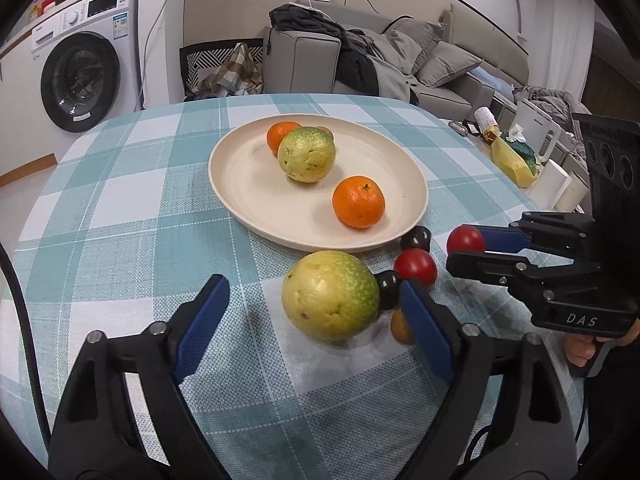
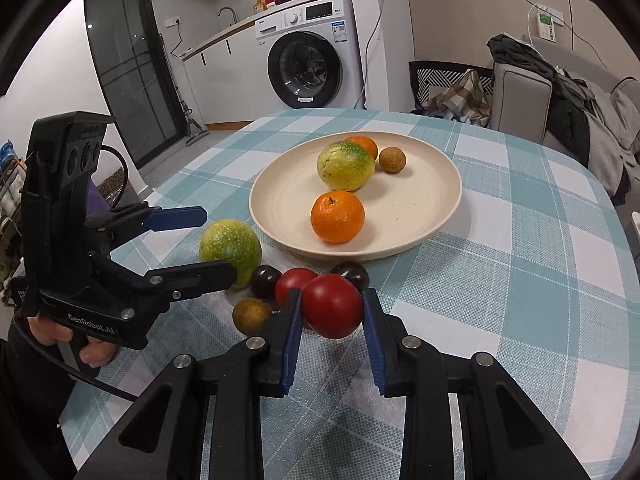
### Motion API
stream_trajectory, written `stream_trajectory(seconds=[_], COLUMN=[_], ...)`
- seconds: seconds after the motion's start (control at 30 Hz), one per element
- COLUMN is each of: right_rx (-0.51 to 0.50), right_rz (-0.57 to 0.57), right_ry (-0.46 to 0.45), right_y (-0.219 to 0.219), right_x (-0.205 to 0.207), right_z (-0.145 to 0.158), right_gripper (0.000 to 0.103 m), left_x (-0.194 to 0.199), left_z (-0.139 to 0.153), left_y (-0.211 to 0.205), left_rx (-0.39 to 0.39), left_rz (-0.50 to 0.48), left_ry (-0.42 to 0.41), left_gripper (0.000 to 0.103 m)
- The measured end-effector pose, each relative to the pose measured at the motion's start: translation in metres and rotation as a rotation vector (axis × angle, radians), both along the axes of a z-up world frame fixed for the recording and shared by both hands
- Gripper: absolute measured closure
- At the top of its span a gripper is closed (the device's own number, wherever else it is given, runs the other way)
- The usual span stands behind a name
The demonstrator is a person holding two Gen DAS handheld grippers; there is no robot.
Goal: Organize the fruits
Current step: 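Grasp the second large yellow-green citrus with the left tool while the right tool grasps a red tomato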
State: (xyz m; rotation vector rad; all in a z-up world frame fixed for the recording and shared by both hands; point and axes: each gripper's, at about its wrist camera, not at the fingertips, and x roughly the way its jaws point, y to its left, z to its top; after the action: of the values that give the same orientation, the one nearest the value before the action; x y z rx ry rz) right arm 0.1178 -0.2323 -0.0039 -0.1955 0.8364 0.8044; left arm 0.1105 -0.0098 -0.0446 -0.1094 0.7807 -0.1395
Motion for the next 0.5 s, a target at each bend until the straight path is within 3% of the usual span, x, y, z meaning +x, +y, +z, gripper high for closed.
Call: stream_trajectory(seconds=[0.17,0.3,0.4,0.5], right_rx=[-0.004,-0.005,-0.004,-0.001], right_rz=[0.0,0.004,0.002,-0.002], right_ry=[0.0,-0.001,-0.002,-0.003], right_y=[0.001,0.0011,0.0008,0.0], right_x=[-0.0008,-0.0018,-0.0015,-0.0012], right_z=[-0.0007,-0.0011,-0.0009,-0.0005], right_gripper=[0.073,0.073,0.073,0.073], left_x=[0.0015,0.0041,0.0047,0.0045], left_z=[0.0001,-0.0028,-0.0038,-0.0042], left_y=[0.0021,0.0001,-0.0002,0.0003], left_rx=[-0.009,-0.023,-0.033,-0.042], left_rz=[-0.004,-0.035,-0.048,-0.049], left_ry=[0.002,0.026,0.035,0.038], left_gripper=[0.027,0.039,0.053,0.054])
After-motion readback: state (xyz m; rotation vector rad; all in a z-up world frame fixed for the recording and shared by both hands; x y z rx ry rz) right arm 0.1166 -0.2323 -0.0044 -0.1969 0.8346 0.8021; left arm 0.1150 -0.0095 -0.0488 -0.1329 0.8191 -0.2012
